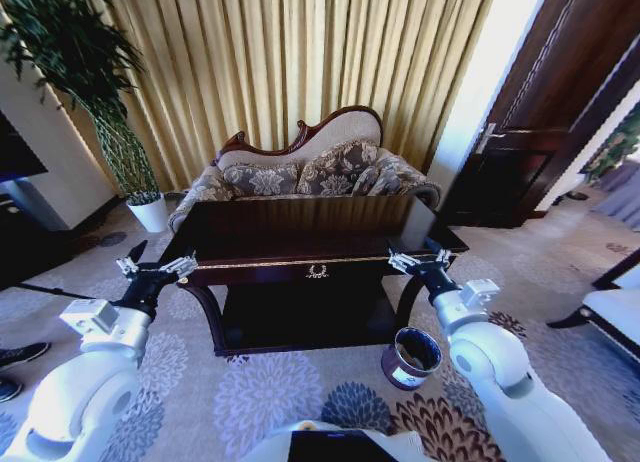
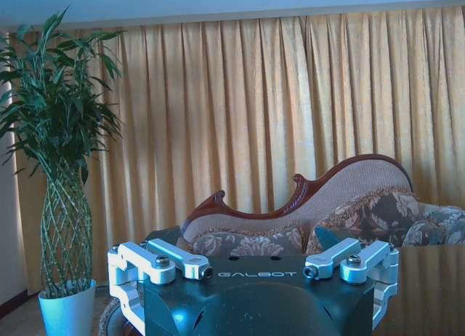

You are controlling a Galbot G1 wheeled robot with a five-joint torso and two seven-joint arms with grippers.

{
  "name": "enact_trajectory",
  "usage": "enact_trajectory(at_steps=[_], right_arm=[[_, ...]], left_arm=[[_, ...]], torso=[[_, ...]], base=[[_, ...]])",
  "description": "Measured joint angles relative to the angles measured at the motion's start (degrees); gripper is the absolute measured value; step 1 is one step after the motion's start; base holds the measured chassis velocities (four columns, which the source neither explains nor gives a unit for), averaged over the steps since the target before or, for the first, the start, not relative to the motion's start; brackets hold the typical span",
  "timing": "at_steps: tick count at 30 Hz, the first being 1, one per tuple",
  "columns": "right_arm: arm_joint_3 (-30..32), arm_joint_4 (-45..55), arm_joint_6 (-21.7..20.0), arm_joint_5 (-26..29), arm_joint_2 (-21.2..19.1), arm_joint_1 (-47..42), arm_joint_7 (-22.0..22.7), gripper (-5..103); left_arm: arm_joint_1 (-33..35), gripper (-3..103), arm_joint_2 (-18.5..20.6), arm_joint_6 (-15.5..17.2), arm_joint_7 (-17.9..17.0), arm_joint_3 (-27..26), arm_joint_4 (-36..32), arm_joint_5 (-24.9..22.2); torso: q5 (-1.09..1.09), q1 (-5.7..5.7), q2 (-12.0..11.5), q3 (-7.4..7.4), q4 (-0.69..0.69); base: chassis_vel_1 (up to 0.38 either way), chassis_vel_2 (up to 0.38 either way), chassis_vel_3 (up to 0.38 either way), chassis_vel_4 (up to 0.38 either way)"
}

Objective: Move to the front of the table and place the trash on the table into the trash bin.

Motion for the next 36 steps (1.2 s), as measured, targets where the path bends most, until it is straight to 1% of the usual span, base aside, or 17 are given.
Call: enact_trajectory(at_steps=[6,18,21,36], right_arm=[[-0.25,2.23,-1.33,0.12,-0.02,-0.49,-0.03,100],[0.02,4.36,-2.34,0.07,0.04,-3.23,-0.06,100],[0.12,4.55,-2.45,0.02,0.24,-3.62,-0.05,100],[0.16,4.87,-2.46,-0.03,0.26,-4.23,-0.03,100]], left_arm=[[0.1,100,0.11,0.42,-0.06,-0.63,-0.35,-0.08],[0.09,100,0.1,0.54,-0.19,-0.66,-0.4,-0.12],[0.02,100,0.24,0.54,-0.72,-0.52,-0.4,-0.13],[0.64,100,0.27,0.43,-0.8,-1.02,-0.44,-0.13]], torso=[[0.0,0.0,0.0,0.0,0.01],[0.0,0.01,-0.01,0.0,0.0],[0.0,0.02,-0.01,0.01,0.01],[0.0,-0.01,0.0,0.0,0.01]], base=[[0.0,0.0,0.0,0.0],[0.028,-0.028,-0.031,0.029],[0.106,-0.099,-0.106,0.119],[0.144,-0.144,-0.141,0.152]])
